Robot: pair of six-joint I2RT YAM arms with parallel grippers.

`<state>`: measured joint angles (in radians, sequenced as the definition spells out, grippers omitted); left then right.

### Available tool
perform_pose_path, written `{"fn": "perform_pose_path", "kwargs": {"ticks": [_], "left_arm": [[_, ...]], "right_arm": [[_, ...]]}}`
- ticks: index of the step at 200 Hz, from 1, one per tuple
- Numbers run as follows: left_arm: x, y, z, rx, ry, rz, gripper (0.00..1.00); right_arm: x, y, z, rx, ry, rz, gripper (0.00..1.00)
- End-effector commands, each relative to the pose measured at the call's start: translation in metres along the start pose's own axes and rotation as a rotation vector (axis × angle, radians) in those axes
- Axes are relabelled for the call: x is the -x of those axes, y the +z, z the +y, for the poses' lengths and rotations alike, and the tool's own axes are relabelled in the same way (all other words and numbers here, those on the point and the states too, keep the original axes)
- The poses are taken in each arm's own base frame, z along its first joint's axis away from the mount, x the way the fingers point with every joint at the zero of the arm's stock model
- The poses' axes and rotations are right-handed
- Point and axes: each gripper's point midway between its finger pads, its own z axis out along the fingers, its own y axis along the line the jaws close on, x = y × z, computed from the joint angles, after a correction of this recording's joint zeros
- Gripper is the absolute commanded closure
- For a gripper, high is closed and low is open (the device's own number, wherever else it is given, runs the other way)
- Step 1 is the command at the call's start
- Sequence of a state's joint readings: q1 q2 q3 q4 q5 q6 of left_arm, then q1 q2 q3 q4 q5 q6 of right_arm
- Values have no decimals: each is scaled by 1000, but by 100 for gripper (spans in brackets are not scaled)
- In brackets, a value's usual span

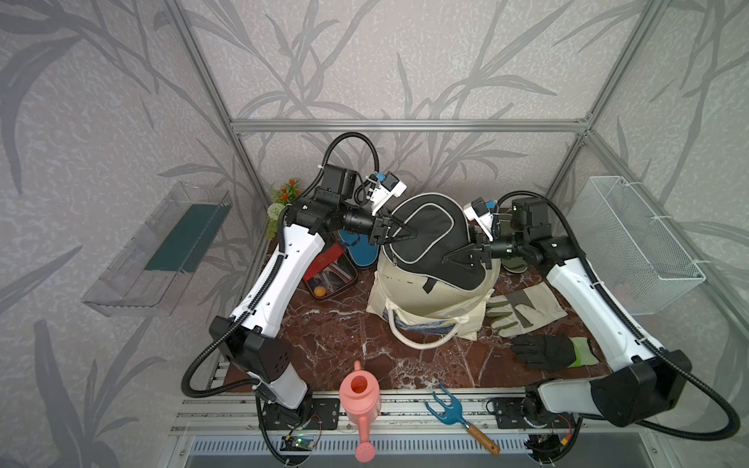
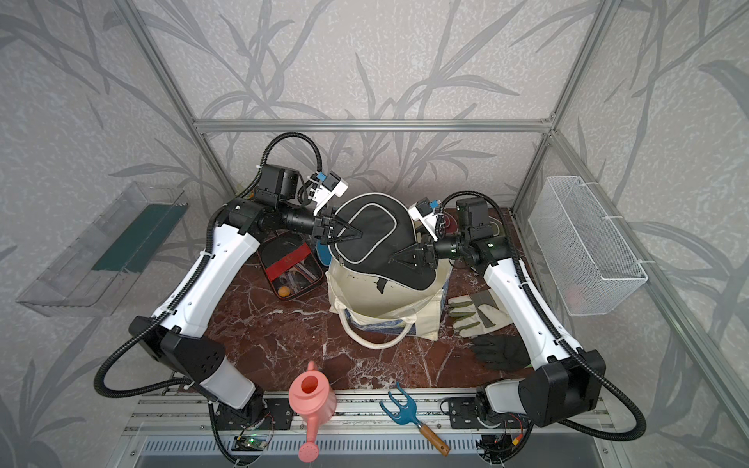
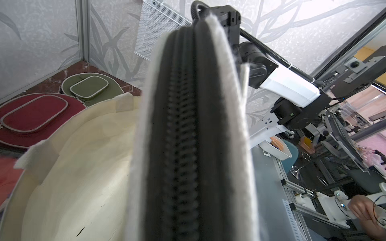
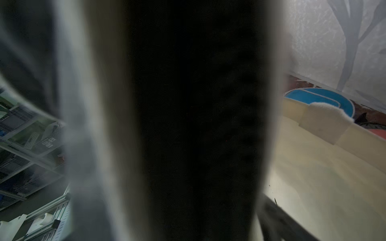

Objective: Remove the ping pong set from the canvas bag
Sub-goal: Pick up the ping pong set from the canvas bag.

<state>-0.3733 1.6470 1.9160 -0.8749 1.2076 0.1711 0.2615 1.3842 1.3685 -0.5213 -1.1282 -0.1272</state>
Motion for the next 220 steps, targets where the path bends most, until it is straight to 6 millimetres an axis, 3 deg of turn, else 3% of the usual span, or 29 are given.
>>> {"fn": "perform_pose_path", "kwargs": {"ticks": [1,5,17,23,35,40,56,63,90,113,144,193,220], "left_arm": [[9,-4,-27,-98,83,-21,100],[9,-4,-26,-90,83,-19,100],[9,-3,-20,-55,76,-15,100],[9,-3,-18,-38,75,-14,100],[12,-6,-9,40,73,-17,99],[13,-8,-6,83,76,-19,87],[18,-25,7,271,86,-34,35],[21,-36,11,348,87,-57,20],[25,-69,19,564,79,-215,2],[9,-71,17,569,53,-293,0],[5,-62,12,467,0,-381,0],[4,-47,27,410,-40,-390,1],[17,-42,9,294,7,-426,0]], "right_arm": [[-3,9,12,74,2,14,31],[-3,10,14,79,0,16,42],[-1,13,15,80,-8,19,85],[0,13,13,69,-8,16,100],[4,12,11,40,-16,6,100],[6,11,11,32,-19,3,100],[17,4,12,13,-24,-31,100],[23,-1,13,7,-23,-53,100],[50,-16,21,16,-26,-140,100],[68,-21,28,30,-30,-181,100],[80,-15,31,76,-4,-207,100],[72,12,55,174,-25,-159,100],[64,24,56,180,-6,-140,100]]}}
